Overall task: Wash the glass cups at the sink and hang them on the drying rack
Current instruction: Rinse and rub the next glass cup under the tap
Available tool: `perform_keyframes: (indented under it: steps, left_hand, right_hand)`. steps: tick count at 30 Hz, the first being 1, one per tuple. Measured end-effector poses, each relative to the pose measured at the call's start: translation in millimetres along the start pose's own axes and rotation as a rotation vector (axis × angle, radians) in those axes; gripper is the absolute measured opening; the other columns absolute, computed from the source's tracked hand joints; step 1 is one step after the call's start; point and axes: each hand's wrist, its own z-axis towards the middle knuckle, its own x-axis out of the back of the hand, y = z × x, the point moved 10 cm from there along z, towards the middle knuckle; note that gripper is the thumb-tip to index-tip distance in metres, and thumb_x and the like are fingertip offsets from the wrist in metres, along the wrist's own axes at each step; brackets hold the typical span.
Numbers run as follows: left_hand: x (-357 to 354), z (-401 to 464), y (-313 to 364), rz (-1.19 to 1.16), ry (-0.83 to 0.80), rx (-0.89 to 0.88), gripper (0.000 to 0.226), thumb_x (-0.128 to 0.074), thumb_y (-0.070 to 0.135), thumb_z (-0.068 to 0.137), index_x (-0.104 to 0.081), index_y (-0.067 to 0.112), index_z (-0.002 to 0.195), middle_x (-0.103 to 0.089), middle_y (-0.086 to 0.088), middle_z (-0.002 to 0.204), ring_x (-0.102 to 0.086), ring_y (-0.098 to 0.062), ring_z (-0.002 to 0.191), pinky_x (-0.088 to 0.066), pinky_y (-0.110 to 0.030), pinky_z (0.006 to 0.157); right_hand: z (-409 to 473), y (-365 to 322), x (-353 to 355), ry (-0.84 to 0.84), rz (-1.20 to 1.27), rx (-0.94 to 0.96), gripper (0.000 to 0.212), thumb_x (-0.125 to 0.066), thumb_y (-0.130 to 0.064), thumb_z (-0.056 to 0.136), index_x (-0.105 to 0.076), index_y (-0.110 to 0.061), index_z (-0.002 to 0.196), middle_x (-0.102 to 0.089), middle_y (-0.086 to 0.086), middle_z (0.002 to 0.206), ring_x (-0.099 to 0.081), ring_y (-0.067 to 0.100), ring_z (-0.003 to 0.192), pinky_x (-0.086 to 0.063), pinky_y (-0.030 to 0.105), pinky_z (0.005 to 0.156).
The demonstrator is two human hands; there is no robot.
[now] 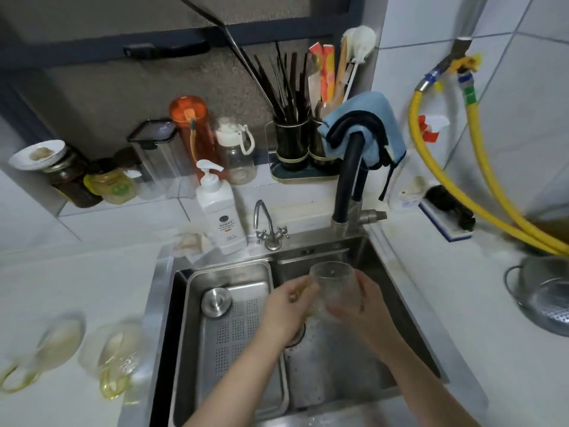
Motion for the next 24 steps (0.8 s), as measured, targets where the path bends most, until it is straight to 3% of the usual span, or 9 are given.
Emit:
perform_keyframes:
  steps: [3, 5, 8, 10, 11, 14, 18, 22, 24]
  left_hand:
    - [-1, 7, -7, -0.079, 0.122, 0.062, 0.009, -0.069, 0.019, 0.088, -0.069, 0.016, 0.096, -0.068, 0.000, 0.087, -0.063, -0.011, 0.074, -0.058, -0.035, 0.073]
    - [-3, 13, -14, -0.114, 0.174, 0.109, 0.009, -0.072, 0.015, 0.086, -0.064, 0.014, 0.080, -0.064, -0.002, 0.075, -0.061, -0.015, 0.068, -0.058, -0.041, 0.074]
    - [-7, 22, -20, -0.097, 0.213, 0.118, 0.012, -0.073, 0.018, 0.084, -0.064, 0.014, 0.078, -0.067, -0.004, 0.076, -0.063, -0.017, 0.071, -0.056, -0.042, 0.077]
    - [-4, 29, -19, -0.035, 0.257, 0.088, 0.010, -0.075, 0.020, 0.083, -0.066, 0.016, 0.079, -0.069, -0.002, 0.078, -0.063, -0.016, 0.073, -0.053, -0.036, 0.077]
    - [-2, 31, -19, -0.015, 0.278, 0.073, 0.010, -0.075, 0.020, 0.082, -0.066, 0.017, 0.079, -0.069, -0.001, 0.078, -0.062, -0.015, 0.073, -0.051, -0.033, 0.076]
    - [-1, 39, -20, -0.045, 0.319, 0.064, 0.013, -0.076, 0.016, 0.081, -0.064, 0.017, 0.076, -0.068, -0.002, 0.075, -0.061, -0.016, 0.071, -0.049, -0.031, 0.075]
    - [-7, 47, -21, -0.093, 0.318, 0.075, 0.010, -0.076, 0.015, 0.080, -0.067, 0.011, 0.082, -0.069, -0.003, 0.077, -0.062, -0.012, 0.070, -0.049, -0.026, 0.072]
    - [-13, 52, -19, -0.149, 0.315, 0.081, 0.012, -0.075, 0.012, 0.081, -0.066, 0.018, 0.077, -0.068, 0.005, 0.072, -0.060, -0.005, 0.066, -0.049, -0.020, 0.070]
    - [-15, 54, -20, -0.150, 0.311, 0.085, 0.011, -0.076, 0.015, 0.081, -0.067, 0.020, 0.077, -0.069, 0.005, 0.074, -0.062, -0.008, 0.070, -0.049, -0.023, 0.075]
  right_hand:
    - [12, -19, 3, -0.049, 0.023, 0.133, 0.055, -0.087, -0.034, 0.054, -0.066, -0.037, 0.105, -0.072, -0.005, 0.103, -0.068, 0.010, 0.095, -0.055, 0.027, 0.081]
    - [17, -18, 6, -0.081, 0.059, 0.133, 0.053, -0.086, -0.026, 0.054, -0.067, -0.034, 0.103, -0.072, -0.007, 0.101, -0.068, 0.005, 0.092, -0.055, 0.022, 0.076]
    - [31, 0, 14, -0.154, 0.053, 0.058, 0.046, -0.082, -0.003, 0.069, -0.064, -0.024, 0.106, -0.072, -0.008, 0.101, -0.068, 0.005, 0.092, -0.052, 0.013, 0.073]
    - [48, 23, 25, -0.186, -0.014, -0.061, 0.024, -0.066, -0.006, 0.087, -0.063, -0.012, 0.110, -0.070, 0.004, 0.098, -0.067, 0.015, 0.086, -0.051, 0.013, 0.067]
    - [61, 40, 39, -0.137, -0.063, -0.129, 0.021, -0.060, -0.014, 0.092, -0.061, -0.008, 0.112, -0.067, 0.011, 0.101, -0.065, 0.020, 0.087, -0.048, 0.013, 0.067]
    - [97, 78, 86, 0.121, -0.153, -0.290, 0.020, -0.059, -0.034, 0.093, -0.060, -0.019, 0.106, -0.063, 0.004, 0.099, -0.062, 0.022, 0.091, -0.048, 0.030, 0.073]
    - [157, 98, 120, 0.212, -0.074, -0.315, 0.021, -0.064, -0.030, 0.088, -0.054, -0.012, 0.085, -0.053, 0.002, 0.072, -0.055, 0.017, 0.065, -0.048, 0.032, 0.064]
    - [202, 138, 146, 0.298, -0.071, -0.347, 0.027, -0.066, -0.026, 0.078, -0.049, -0.012, 0.063, -0.050, 0.009, 0.068, -0.052, 0.024, 0.066, -0.045, 0.039, 0.069]
    - [211, 159, 163, 0.402, -0.050, -0.383, 0.032, -0.068, -0.036, 0.064, -0.049, -0.012, 0.073, -0.055, 0.010, 0.079, -0.061, 0.031, 0.077, -0.052, 0.048, 0.078]
